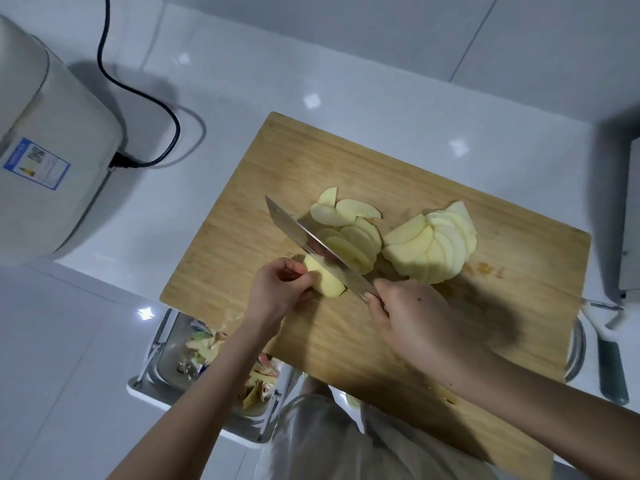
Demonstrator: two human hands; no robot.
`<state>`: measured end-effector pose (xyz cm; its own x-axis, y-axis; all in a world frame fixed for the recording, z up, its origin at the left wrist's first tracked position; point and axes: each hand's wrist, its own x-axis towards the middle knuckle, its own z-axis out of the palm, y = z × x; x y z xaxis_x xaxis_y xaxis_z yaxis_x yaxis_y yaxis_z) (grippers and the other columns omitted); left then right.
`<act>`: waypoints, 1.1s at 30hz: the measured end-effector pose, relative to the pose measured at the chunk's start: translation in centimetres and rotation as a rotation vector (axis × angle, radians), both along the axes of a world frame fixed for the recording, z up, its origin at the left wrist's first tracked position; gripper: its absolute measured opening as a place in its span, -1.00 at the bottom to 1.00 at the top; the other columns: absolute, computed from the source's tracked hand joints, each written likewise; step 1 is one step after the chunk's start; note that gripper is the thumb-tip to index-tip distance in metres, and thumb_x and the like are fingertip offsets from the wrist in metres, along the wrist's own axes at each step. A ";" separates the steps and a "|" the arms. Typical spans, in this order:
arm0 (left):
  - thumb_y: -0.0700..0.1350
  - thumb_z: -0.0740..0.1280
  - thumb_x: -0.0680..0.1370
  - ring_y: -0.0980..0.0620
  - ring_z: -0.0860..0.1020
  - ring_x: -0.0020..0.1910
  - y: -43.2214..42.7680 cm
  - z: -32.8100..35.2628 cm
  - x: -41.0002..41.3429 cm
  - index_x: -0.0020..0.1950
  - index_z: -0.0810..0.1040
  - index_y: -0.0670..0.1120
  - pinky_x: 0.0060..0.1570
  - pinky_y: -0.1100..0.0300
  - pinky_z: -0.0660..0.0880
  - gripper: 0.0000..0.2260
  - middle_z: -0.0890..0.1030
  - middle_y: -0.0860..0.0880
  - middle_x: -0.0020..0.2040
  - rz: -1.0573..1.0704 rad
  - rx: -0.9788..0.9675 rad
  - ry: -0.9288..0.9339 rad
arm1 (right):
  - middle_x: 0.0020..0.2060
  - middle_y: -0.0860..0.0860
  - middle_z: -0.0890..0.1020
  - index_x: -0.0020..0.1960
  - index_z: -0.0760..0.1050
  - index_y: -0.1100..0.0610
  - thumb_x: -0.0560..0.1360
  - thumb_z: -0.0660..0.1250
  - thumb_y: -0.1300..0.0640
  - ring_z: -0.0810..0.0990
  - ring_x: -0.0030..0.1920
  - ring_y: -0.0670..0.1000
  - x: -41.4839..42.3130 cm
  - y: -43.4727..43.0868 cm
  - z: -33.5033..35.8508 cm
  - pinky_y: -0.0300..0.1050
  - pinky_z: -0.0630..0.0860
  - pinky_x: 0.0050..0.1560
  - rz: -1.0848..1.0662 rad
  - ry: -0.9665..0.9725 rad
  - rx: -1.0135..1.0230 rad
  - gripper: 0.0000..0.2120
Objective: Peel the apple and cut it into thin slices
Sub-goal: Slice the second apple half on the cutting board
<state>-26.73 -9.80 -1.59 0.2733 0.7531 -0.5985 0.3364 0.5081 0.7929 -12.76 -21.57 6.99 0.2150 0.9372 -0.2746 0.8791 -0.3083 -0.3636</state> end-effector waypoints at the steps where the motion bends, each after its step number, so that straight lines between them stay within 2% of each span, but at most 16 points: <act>1: -0.26 0.49 0.41 -0.11 0.59 -0.19 0.0 -0.1 0.0 -0.15 0.56 -0.24 -0.12 0.05 0.63 -0.87 0.59 -0.21 -0.18 -0.002 0.004 0.005 | -0.55 -0.08 0.33 -0.28 0.44 0.14 0.54 0.27 0.16 0.32 -0.58 -0.03 -0.2 -0.1 0.0 -0.29 0.06 -0.58 -0.010 -0.008 0.010 -0.78; 3: -0.25 0.49 0.40 -0.12 0.60 -0.18 0.0 -0.1 -0.1 -0.16 0.56 -0.24 -0.06 -0.02 0.61 -0.86 0.60 -0.21 -0.19 -0.010 0.007 0.007 | -0.57 -0.09 0.31 -0.33 0.44 0.15 0.50 0.32 0.20 0.28 -0.60 -0.03 -0.5 -0.2 0.0 -0.32 -0.01 -0.58 -0.025 -0.015 0.012 -0.77; 5: -0.25 0.49 0.40 -0.11 0.60 -0.19 0.1 -0.1 -0.2 -0.17 0.56 -0.22 -0.06 -0.03 0.61 -0.87 0.60 -0.18 -0.20 -0.023 0.010 0.003 | -0.56 -0.07 0.34 -0.29 0.46 0.16 0.53 0.28 0.18 0.31 -0.58 -0.03 -0.5 -0.2 -0.2 -0.30 0.04 -0.58 -0.032 -0.024 0.016 -0.78; 8: -0.24 0.50 0.40 -0.04 0.59 -0.24 0.3 -0.1 -0.2 -0.19 0.56 -0.21 -0.09 0.01 0.62 -0.87 0.59 -0.13 -0.24 -0.046 0.010 0.003 | -0.53 -0.09 0.35 -0.23 0.48 0.16 0.56 0.22 0.14 0.31 -0.56 -0.05 -0.4 0.0 0.0 -0.30 0.09 -0.57 -0.022 -0.028 0.010 -0.78; 13: -0.24 0.49 0.40 -0.01 0.59 -0.26 0.5 0.1 -0.1 -0.18 0.56 -0.22 -0.18 0.13 0.64 -0.87 0.59 -0.13 -0.24 -0.057 0.001 0.003 | -0.51 -0.13 0.25 -0.10 0.50 0.18 0.60 0.15 0.13 0.20 -0.55 -0.17 -0.5 0.5 0.1 -0.30 0.06 -0.52 0.002 -0.005 -0.052 -0.79; 17: -0.25 0.48 0.41 -0.01 0.60 -0.26 0.6 0.1 -0.2 -0.16 0.56 -0.27 -0.19 0.13 0.64 -0.87 0.60 -0.15 -0.23 -0.067 -0.004 -0.004 | -0.41 -0.05 0.42 -0.06 0.48 0.18 0.61 0.10 0.13 0.37 -0.46 -0.05 -0.6 1.1 -0.4 -0.30 0.15 -0.51 0.012 0.017 -0.062 -0.78; 21: -0.26 0.47 0.42 -0.02 0.59 -0.25 0.7 0.1 -0.2 -0.13 0.55 -0.34 -0.20 0.14 0.63 -0.83 0.59 -0.17 -0.22 -0.065 -0.018 -0.021 | -0.36 -0.04 0.47 -0.04 0.50 0.18 0.60 0.14 0.15 0.43 -0.41 -0.05 -0.8 2.0 -1.9 -0.32 0.26 -0.46 0.010 0.025 -0.068 -0.81; 24: -0.28 0.46 0.43 -0.05 0.58 -0.23 0.7 0.2 -0.3 -0.06 0.53 -0.41 -0.26 0.22 0.61 -0.78 0.59 -0.22 -0.18 -0.067 -0.009 -0.027 | -0.38 -0.05 0.45 -0.06 0.51 0.19 0.59 0.17 0.14 0.41 -0.42 -0.07 -1.2 2.3 -3.3 -0.36 0.16 -0.48 -0.007 0.033 -0.076 -0.81; 29: -0.26 0.48 0.41 -0.03 0.59 -0.19 0.7 0.2 -0.4 -0.12 0.55 -0.33 -0.14 0.13 0.63 -0.82 0.60 -0.17 -0.19 -0.080 0.001 -0.020 | -0.50 -0.14 0.31 -0.19 0.43 0.11 0.60 0.13 0.09 0.35 -0.50 -0.11 -0.5 1.5 -2.7 -0.30 0.24 -0.49 -0.082 0.080 -0.055 -0.77; 33: -0.25 0.49 0.40 -0.01 0.60 -0.20 0.7 0.0 -0.4 -0.16 0.56 -0.25 -0.11 0.08 0.63 -0.87 0.60 -0.15 -0.20 -0.081 -0.006 -0.011 | -0.48 -0.11 0.41 -0.14 0.49 0.14 0.60 0.15 0.08 0.35 -0.53 -0.15 -0.3 0.4 -0.9 -0.34 0.13 -0.51 -0.078 0.064 -0.041 -0.77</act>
